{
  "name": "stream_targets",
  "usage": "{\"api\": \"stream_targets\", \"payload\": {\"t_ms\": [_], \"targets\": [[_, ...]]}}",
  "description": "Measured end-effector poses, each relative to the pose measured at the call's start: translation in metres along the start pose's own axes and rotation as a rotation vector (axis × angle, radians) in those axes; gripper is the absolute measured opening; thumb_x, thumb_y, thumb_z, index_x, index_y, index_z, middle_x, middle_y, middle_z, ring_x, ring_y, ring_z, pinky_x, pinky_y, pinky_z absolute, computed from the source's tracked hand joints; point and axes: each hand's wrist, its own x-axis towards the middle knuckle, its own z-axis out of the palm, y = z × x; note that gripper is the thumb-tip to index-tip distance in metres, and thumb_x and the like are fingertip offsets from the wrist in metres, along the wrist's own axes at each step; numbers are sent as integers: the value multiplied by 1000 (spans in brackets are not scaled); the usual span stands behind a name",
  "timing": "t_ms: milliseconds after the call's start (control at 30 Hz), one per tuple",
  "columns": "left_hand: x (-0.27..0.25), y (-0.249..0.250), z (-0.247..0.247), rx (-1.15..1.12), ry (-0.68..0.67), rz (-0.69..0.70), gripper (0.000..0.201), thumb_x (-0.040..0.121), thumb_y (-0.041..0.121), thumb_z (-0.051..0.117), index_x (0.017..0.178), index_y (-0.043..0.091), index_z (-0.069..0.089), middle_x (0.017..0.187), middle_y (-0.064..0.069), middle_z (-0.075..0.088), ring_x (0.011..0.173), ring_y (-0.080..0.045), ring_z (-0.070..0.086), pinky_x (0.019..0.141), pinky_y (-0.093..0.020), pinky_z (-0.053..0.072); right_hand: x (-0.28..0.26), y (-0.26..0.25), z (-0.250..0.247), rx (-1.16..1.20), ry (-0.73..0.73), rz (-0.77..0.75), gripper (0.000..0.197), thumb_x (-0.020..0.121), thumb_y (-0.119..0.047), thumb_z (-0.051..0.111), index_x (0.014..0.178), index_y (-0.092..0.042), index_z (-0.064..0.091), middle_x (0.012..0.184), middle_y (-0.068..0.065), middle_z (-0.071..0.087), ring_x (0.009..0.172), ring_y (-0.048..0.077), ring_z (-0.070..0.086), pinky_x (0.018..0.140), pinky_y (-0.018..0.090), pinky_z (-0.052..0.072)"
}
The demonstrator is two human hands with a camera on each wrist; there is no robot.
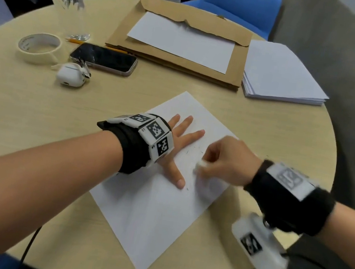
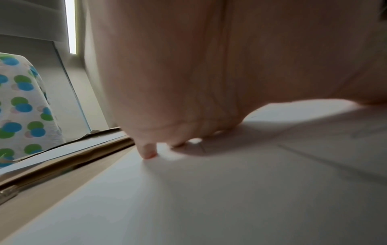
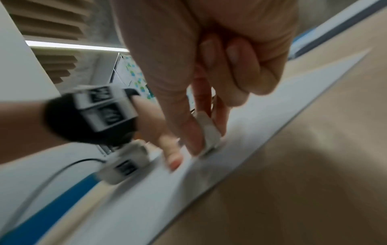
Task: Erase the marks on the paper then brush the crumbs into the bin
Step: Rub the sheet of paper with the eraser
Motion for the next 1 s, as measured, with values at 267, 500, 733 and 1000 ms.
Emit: {"api": "stream_targets", "payload": {"t_ms": [267,500,733,1000], "targets": [[-6,8,-5,44,20,39,130,60,69,69,145,32,-22,154,-5,-26,143,-34,-18,114,-55,-1,21,-4,-10,54,30,70,18,70,-23,77,60,-21,62,62,-5,58,67,11,53,54,20,37],[-16,17,-3,-51,26,86,128,67,59,71,147,16,-18,156,-2,-23,145,-26,-15,115,-53,5,20,6,1,139,108,38,13,72,-26,73,66,-17,66,67,1,65,66,13,57,58,21,44],[-15,18,-2,-48,-3,80,131,66,60,71,146,14,-22,154,-1,-28,144,-26,-18,115,-48,2,-5,4,9,113,-195,23,21,67,-22,77,53,-25,61,43,-18,56,45,-6,50,53,13,37],[-14,18,-3,-31,-6,73,132,66,61,71,146,15,-23,154,-1,-28,144,-26,-18,115,-49,3,10,11,1,104,123,-5,20,71,-22,74,58,-22,59,51,-14,56,54,1,51,47,9,34]]}}
